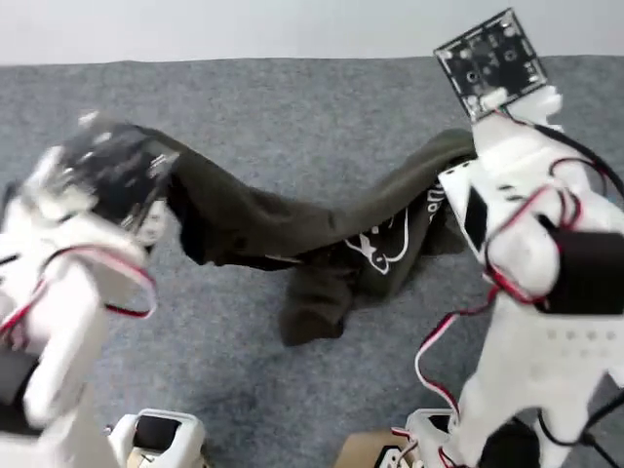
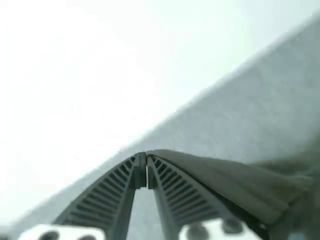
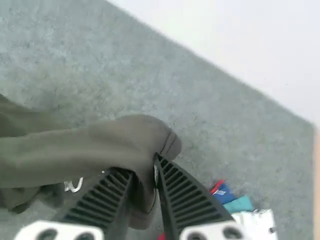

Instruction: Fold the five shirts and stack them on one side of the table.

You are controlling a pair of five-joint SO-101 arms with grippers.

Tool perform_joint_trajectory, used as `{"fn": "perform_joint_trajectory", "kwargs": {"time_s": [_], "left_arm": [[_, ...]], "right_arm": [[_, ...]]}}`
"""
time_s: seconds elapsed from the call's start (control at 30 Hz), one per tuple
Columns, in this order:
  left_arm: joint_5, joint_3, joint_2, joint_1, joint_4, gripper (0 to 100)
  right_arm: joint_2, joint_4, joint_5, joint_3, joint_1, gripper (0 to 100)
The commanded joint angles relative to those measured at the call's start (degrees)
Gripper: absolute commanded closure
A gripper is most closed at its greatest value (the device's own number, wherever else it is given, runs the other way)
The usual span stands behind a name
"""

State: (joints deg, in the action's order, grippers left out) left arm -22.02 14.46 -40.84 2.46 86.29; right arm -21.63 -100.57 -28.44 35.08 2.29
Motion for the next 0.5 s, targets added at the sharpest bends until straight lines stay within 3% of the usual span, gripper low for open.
{"fn": "perform_joint_trajectory", "kwargs": {"time_s": [0.0,0.47], "left_arm": [[0.2,4.0,-3.2,-2.7,-5.9,100],[0.2,16.8,-3.3,-4.4,-19.3,100]], "right_arm": [[-2.6,-1.5,-0.9,4.9,-2.7,98.9],[-2.4,-1.8,-4.1,7.4,-5.1,98.9]]}}
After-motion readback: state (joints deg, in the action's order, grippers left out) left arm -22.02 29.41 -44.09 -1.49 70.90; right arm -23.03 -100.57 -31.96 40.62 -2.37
